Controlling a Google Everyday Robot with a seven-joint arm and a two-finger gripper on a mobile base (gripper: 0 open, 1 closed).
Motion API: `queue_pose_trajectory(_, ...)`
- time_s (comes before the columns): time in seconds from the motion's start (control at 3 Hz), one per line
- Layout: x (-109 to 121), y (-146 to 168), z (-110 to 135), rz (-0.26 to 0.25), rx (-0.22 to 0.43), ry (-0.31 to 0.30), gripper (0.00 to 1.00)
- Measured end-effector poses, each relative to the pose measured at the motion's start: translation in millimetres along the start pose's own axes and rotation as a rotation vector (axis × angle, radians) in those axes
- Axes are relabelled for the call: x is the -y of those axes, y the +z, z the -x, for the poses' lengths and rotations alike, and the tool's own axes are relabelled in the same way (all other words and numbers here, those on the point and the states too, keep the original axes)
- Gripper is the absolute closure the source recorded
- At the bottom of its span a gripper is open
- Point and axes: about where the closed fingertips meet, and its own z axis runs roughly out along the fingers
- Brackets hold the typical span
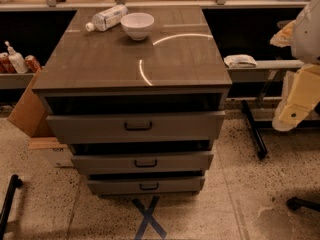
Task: Open middle drawer
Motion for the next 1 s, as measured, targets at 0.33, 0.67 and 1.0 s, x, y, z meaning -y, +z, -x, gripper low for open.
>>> queue_pose_trajectory(0.33,0,0,0,0.000,0.000,0.000,0.00)
queue_pose_trajectory(0.67,-3,13,-7,-0.010,0.038,0.004,0.00)
queue_pose_trajectory(1.0,-16,52,-11,0.001,0.113,-0.025,0.00)
